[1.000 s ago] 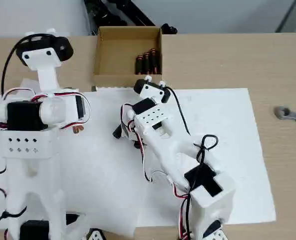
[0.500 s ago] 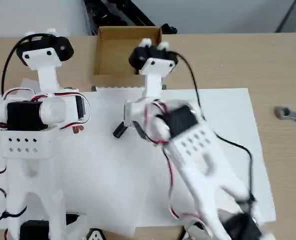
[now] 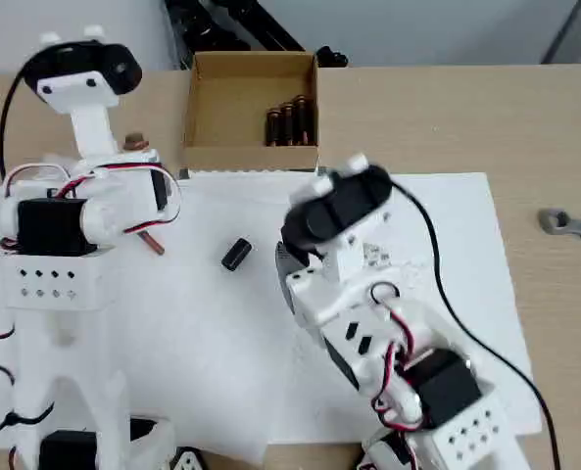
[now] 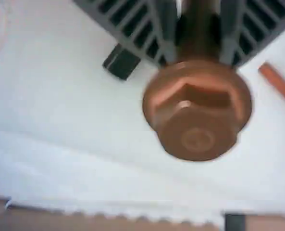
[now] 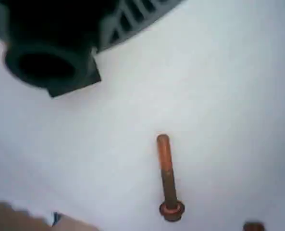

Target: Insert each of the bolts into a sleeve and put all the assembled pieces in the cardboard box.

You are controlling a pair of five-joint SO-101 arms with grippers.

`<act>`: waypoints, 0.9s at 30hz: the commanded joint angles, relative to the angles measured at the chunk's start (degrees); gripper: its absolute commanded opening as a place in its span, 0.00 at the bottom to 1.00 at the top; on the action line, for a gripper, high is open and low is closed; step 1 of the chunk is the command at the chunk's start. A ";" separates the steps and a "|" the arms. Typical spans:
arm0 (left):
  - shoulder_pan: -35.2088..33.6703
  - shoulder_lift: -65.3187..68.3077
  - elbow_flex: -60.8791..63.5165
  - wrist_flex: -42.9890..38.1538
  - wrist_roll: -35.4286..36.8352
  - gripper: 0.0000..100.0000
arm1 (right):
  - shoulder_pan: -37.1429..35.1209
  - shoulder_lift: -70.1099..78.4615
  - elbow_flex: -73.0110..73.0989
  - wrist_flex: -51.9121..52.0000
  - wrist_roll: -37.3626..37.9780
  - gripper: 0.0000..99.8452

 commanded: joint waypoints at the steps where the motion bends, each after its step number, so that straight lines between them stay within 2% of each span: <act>1: 2.64 -2.55 -0.40 -4.75 0.09 0.01 | 0.57 -7.43 8.44 -9.63 0.97 0.01; 10: 9.93 -2.99 -0.40 -16.09 0.18 0.01 | 0.48 -11.56 20.04 -27.74 0.62 0.01; 17: 15.91 -12.66 0.04 -28.48 0.26 0.01 | 0.48 -11.56 26.99 -39.69 0.79 0.01; 23: 21.80 -15.38 2.07 -24.62 0.18 0.01 | 0.48 -11.56 27.34 -41.71 0.88 0.01; 27: 23.38 -16.70 7.08 -24.97 0.18 0.01 | 0.31 -11.56 27.25 -41.71 0.97 0.01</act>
